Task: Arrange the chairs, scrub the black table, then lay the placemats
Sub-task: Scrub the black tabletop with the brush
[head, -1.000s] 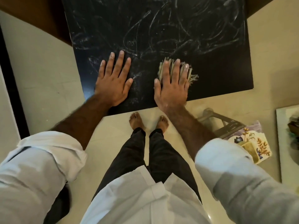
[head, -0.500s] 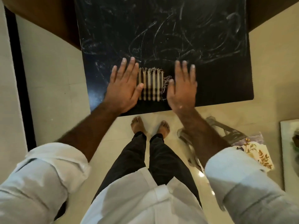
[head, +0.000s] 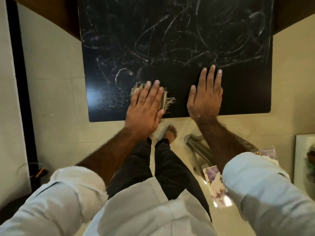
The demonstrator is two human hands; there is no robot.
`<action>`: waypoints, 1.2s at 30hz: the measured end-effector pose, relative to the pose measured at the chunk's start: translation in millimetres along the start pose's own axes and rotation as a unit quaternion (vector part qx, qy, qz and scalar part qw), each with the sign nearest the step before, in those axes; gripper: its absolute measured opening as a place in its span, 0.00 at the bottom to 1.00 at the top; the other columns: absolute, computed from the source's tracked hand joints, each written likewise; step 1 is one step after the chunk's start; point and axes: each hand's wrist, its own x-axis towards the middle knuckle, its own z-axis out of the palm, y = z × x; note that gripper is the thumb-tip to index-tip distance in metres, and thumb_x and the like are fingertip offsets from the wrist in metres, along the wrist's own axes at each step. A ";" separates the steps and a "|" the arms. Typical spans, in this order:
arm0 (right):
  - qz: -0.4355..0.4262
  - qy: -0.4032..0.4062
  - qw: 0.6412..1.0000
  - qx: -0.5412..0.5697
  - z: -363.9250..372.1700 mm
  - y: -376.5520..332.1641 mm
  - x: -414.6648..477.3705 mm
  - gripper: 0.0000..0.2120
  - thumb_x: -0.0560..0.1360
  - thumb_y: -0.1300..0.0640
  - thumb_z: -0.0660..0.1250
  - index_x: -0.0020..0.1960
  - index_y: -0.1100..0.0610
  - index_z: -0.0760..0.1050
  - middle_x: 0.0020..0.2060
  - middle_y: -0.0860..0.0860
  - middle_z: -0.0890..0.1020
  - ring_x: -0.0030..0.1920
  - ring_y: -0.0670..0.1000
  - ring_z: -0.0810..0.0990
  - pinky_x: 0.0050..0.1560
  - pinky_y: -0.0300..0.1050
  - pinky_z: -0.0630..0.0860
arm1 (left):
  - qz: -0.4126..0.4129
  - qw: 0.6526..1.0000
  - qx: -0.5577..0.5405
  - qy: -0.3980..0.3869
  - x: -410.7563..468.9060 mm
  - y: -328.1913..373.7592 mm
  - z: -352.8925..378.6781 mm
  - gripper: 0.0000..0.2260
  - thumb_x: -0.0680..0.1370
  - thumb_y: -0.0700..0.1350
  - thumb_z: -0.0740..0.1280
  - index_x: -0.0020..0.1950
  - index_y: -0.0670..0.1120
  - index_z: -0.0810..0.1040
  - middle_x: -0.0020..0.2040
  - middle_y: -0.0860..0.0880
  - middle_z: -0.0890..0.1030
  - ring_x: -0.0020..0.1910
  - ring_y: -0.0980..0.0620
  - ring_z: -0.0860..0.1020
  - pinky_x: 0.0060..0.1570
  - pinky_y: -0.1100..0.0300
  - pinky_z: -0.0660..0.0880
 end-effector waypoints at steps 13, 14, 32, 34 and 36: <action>-0.017 0.005 1.000 -0.021 2.8 2.7 -0.6 0.35 0.89 0.41 0.50 0.90 0.57 0.49 0.90 0.56 0.49 0.90 0.61 0.47 0.83 0.64 0.62 | -0.042 0.999 -0.015 0.014 25.4 23.8 -8.2 0.35 0.89 0.59 0.50 0.91 0.44 0.42 0.91 0.43 0.39 0.90 0.41 0.40 0.87 0.37 0.46; -0.017 0.002 1.000 -0.021 2.9 2.6 -0.4 0.35 0.89 0.41 0.50 0.90 0.57 0.49 0.90 0.56 0.49 0.90 0.61 0.47 0.83 0.64 0.62 | -0.030 1.000 -0.009 0.004 14.0 21.3 -5.2 0.35 0.89 0.60 0.49 0.91 0.44 0.41 0.90 0.43 0.39 0.90 0.42 0.40 0.87 0.37 0.47; -0.078 -0.018 0.996 -0.041 -1.0 -3.1 -0.4 0.35 0.90 0.40 0.51 0.91 0.53 0.46 0.90 0.56 0.46 0.89 0.64 0.45 0.82 0.69 0.61 | -0.098 0.994 -0.025 0.034 14.6 -34.2 -14.5 0.35 0.89 0.60 0.49 0.91 0.45 0.43 0.91 0.43 0.41 0.90 0.42 0.42 0.86 0.36 0.49; -0.134 -0.042 0.989 -0.046 -4.9 -18.2 4.1 0.37 0.89 0.39 0.53 0.91 0.53 0.44 0.90 0.56 0.44 0.89 0.64 0.43 0.82 0.69 0.61 | -0.089 0.995 -0.023 0.027 -7.1 -41.0 -6.9 0.35 0.89 0.60 0.48 0.91 0.46 0.42 0.91 0.44 0.40 0.90 0.43 0.41 0.86 0.37 0.48; -0.190 -0.059 0.979 -0.038 -4.1 -40.7 9.8 0.39 0.88 0.38 0.55 0.91 0.53 0.44 0.90 0.56 0.42 0.89 0.63 0.43 0.82 0.68 0.62 | -0.110 0.993 -0.020 0.022 -24.0 -59.0 -2.3 0.35 0.89 0.61 0.48 0.91 0.46 0.41 0.91 0.45 0.39 0.90 0.43 0.40 0.87 0.37 0.47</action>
